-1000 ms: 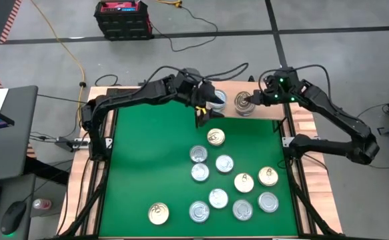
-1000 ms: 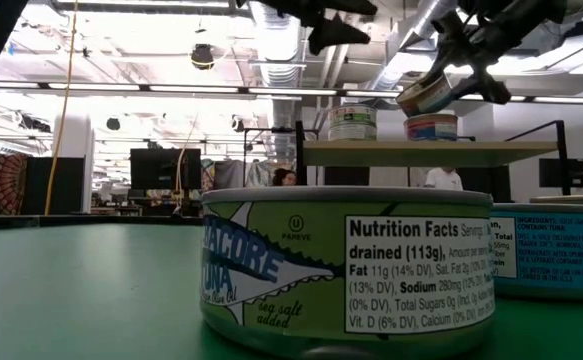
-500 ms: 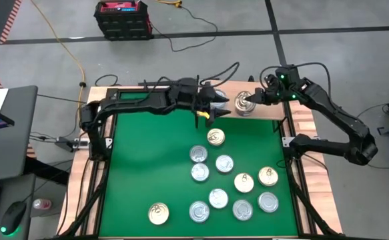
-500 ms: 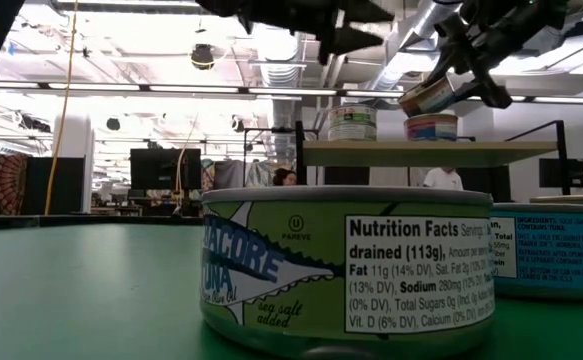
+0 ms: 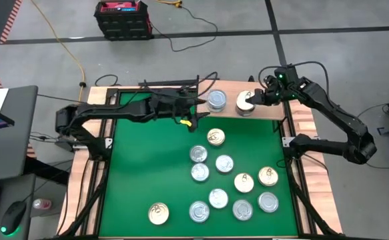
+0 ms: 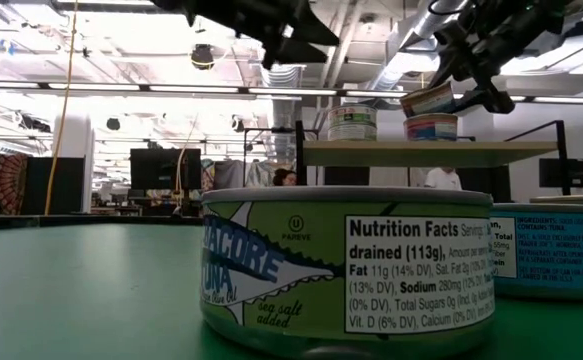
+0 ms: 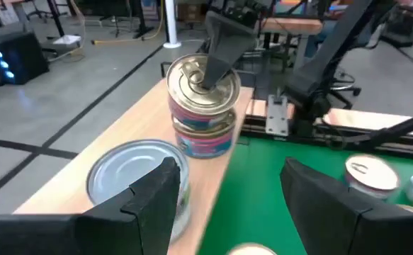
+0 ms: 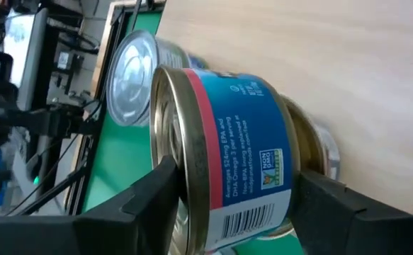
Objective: Stack canned seafood by type on shelf
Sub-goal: Stack the pink tuna can on top of the pink tuna can
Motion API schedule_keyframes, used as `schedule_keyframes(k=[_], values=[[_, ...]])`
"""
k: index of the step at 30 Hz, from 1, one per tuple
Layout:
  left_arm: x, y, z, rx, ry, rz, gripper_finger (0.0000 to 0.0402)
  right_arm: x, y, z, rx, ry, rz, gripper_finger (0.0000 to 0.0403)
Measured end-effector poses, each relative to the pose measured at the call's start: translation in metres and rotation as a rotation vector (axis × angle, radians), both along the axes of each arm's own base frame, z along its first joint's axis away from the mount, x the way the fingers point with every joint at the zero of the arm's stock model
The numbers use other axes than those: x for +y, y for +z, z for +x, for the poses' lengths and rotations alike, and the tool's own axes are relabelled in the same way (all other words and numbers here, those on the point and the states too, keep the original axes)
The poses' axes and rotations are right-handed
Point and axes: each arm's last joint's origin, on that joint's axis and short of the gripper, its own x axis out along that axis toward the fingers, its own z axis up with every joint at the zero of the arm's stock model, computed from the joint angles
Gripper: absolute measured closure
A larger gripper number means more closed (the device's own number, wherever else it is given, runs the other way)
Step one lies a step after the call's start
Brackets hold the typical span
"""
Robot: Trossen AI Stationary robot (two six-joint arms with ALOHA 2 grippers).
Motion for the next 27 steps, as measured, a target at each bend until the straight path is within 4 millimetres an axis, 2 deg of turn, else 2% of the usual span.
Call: schedule_keyframes(k=[10,18,27], values=[[-0.004,0.029,-0.035,-0.008,0.004,0.004,0.0169,0.004,-0.003,0.0,-0.045,0.019,0.155,0.0142],[-0.007,0.03,-0.037,-0.012,-0.03,-0.051,0.0169,-0.004,-0.007,0.0,-0.055,-0.036,0.237,0.0142],[-0.007,0.029,-0.036,-0.013,-0.029,-0.045,0.0169,-0.013,-0.012,0.005,-0.025,-0.065,0.216,0.0142]])
